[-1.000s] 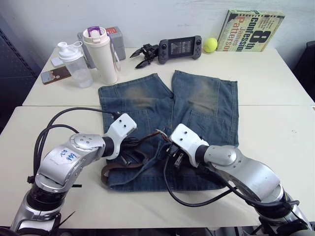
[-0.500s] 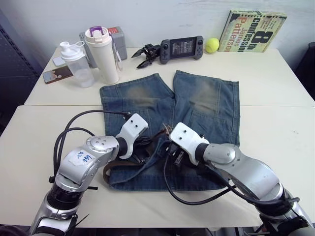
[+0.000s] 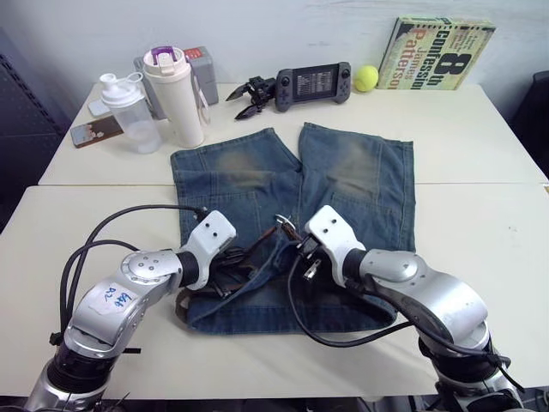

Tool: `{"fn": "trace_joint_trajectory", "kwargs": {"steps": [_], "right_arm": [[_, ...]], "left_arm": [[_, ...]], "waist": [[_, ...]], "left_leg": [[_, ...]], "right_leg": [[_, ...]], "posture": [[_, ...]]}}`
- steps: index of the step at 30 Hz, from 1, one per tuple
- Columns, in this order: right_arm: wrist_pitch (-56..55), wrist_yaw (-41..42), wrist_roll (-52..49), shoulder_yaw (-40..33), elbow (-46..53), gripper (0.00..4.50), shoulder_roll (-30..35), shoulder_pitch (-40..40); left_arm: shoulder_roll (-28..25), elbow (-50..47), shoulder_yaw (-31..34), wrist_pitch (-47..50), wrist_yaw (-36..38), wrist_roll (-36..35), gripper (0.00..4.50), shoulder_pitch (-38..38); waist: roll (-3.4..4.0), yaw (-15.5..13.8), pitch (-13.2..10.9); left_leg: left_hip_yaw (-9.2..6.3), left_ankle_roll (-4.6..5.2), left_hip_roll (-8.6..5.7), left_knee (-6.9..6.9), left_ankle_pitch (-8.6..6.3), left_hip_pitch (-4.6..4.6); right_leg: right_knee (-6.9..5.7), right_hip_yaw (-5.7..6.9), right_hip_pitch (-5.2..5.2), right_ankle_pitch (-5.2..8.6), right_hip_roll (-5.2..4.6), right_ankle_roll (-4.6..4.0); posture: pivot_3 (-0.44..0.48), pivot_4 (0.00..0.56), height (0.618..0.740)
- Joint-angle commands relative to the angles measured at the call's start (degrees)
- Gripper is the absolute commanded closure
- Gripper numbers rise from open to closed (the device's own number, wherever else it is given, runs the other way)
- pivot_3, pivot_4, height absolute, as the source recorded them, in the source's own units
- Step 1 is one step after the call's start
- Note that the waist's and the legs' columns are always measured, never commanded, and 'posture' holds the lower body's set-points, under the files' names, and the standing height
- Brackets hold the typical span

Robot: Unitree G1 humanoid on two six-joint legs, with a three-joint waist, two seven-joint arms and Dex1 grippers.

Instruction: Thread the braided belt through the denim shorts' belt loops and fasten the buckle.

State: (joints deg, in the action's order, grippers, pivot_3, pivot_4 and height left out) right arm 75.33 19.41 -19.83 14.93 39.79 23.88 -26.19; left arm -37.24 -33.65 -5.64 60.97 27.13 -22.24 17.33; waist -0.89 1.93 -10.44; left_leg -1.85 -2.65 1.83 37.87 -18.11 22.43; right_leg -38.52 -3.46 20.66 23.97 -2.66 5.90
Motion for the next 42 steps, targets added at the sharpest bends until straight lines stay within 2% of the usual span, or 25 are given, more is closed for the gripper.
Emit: {"fn": "trace_joint_trajectory", "kwargs": {"steps": [1,23,35,42], "right_arm": [[-0.42,0.15,-0.96,-1.89,0.98,4.49,-0.62,0.02],[-0.05,-0.83,0.06,5.50,2.03,4.49,1.20,-3.44],[-0.27,-0.66,0.62,4.27,0.66,4.49,2.88,-2.17],[-0.42,-0.59,0.68,4.94,0.63,4.49,3.34,-2.03]], "left_arm": [[-0.27,-1.52,0.55,0.65,-0.20,-0.07,4.50,0.21],[3.12,-0.80,-1.62,2.69,-1.67,0.02,4.50,4.98],[0.15,-3.50,0.60,1.80,-0.33,-0.52,4.50,4.57],[1.20,-4.86,0.18,3.24,-0.97,-1.30,4.50,6.37]], "waist": [[0.00,-0.03,0.00],[0.00,-0.02,0.00],[0.00,-0.11,0.00],[0.00,-0.14,0.00]], "left_leg": [[0.00,0.00,0.00,0.00,0.00,0.00],[0.00,0.00,0.01,0.01,0.00,0.01],[0.00,0.00,0.01,0.00,0.00,0.01],[0.00,0.00,-0.01,0.02,0.00,0.01]], "right_leg": [[-0.01,0.00,0.00,0.00,0.00,0.00],[-0.02,0.01,0.02,0.00,0.02,0.00],[-0.02,0.00,0.02,0.00,0.01,0.00],[-0.01,0.00,0.00,0.00,0.01,0.00]], "posture": [[0.000,0.150,0.739],[0.000,0.150,0.739],[0.000,0.150,0.739],[0.000,0.150,0.739]]}}
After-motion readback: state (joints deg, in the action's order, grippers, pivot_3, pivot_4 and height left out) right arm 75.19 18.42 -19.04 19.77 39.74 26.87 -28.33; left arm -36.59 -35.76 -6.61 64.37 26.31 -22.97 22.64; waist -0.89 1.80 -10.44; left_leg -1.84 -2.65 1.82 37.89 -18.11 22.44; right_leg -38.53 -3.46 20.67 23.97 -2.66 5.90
